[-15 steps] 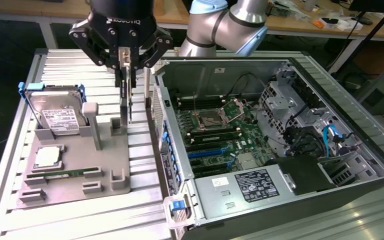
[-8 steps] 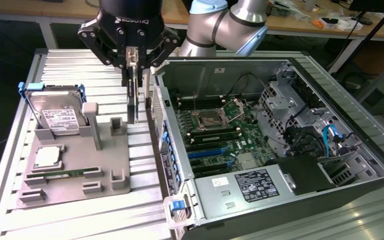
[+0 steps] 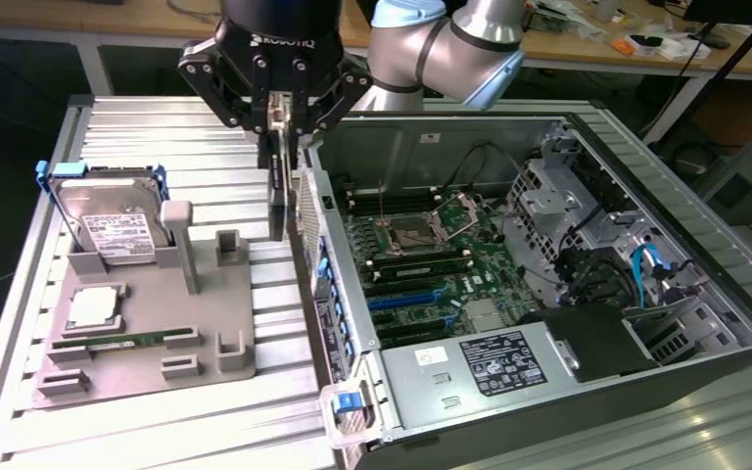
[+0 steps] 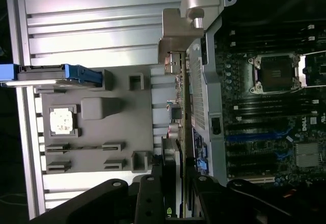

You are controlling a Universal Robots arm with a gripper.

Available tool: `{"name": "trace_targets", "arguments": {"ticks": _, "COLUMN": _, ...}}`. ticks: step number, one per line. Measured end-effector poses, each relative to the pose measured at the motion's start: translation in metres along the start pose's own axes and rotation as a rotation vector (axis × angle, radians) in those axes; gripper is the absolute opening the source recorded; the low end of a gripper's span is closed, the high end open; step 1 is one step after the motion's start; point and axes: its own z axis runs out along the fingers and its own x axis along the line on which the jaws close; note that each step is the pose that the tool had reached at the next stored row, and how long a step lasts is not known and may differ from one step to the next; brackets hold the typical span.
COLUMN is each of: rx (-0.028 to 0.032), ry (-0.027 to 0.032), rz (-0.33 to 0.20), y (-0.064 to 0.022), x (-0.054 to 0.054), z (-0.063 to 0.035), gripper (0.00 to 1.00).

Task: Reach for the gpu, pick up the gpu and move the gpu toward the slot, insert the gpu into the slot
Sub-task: 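Pick up the gpu and move the gpu toward the slot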

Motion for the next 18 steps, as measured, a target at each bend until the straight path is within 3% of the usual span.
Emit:
{"name": "trace_targets", "arguments": {"ticks": 9, "rx": -0.0001, "ry": -0.0001, "rz": 0.000, "y": 0.0013, "x": -0.017, "z": -0.0001, "gripper": 0.27}}
{"name": "trace_targets", "arguments": {"ticks": 18, "rx": 0.0001, "ry": 0.0005, "rz": -0.002, "y": 0.0038, "x": -0.050, "z": -0.0003, "gripper": 0.27}}
